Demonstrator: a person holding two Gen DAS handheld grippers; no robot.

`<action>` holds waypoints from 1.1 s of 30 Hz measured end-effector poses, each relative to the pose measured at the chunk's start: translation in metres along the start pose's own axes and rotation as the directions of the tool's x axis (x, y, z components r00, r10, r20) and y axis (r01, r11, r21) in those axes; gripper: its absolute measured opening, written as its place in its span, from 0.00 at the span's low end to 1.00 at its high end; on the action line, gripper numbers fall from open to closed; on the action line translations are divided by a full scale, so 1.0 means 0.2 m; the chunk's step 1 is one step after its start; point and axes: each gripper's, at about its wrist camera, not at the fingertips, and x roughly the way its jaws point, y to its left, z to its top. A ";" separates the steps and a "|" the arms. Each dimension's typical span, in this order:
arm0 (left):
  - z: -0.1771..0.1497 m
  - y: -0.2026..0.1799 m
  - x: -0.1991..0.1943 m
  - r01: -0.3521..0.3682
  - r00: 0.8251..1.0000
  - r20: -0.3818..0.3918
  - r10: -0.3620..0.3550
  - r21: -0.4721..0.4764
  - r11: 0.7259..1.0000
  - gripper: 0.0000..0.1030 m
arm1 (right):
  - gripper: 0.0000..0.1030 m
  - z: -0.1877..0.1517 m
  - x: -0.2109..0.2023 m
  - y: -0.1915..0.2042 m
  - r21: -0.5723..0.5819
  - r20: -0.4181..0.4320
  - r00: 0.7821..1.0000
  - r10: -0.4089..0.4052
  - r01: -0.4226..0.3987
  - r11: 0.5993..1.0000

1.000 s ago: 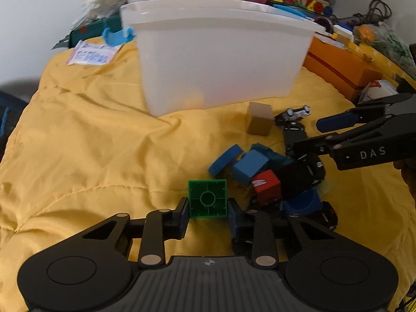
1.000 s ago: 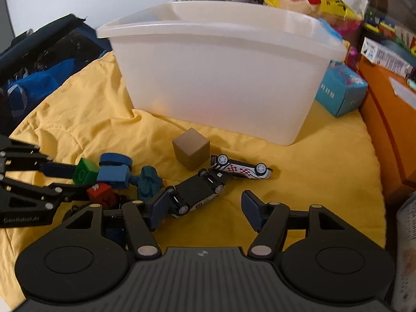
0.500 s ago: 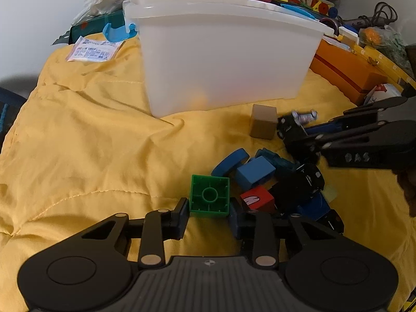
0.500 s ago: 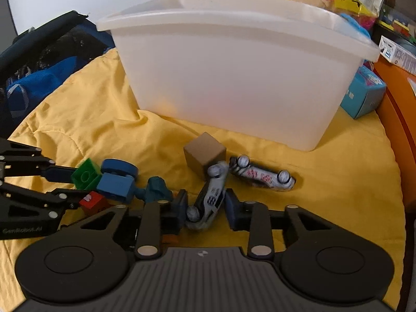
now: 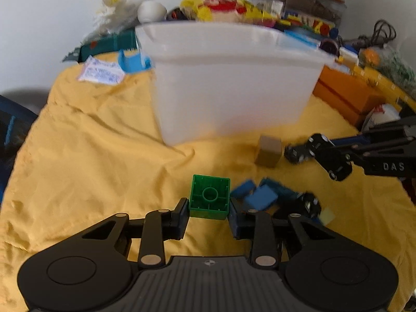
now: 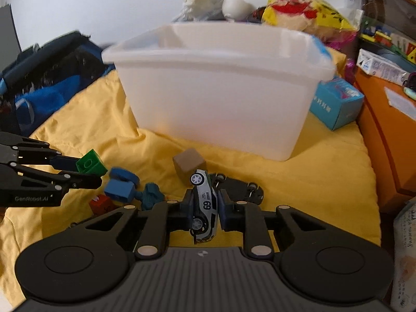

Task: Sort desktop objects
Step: 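Grasp the green Duplo brick with the left tool while the right tool grasps the white race car, then carry the green brick and white car over the bin and open both tools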

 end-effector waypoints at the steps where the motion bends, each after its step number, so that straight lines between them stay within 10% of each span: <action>1: 0.02 0.00 -0.03 -0.002 1.000 0.015 0.002 -0.002 1.000 0.34 | 0.21 0.01 -0.02 0.00 0.006 0.011 1.000 0.002 -0.002 1.000; 17: 0.47 0.02 -0.25 -0.022 0.985 0.173 0.025 -0.019 1.000 0.34 | 0.21 0.44 -0.31 -0.11 0.044 0.265 0.964 0.011 -0.024 0.999; 33: 0.85 0.05 -0.05 -0.056 0.982 0.177 0.062 -0.038 0.998 0.35 | 0.21 0.71 -0.07 -0.25 0.052 0.198 0.980 -0.033 0.023 0.998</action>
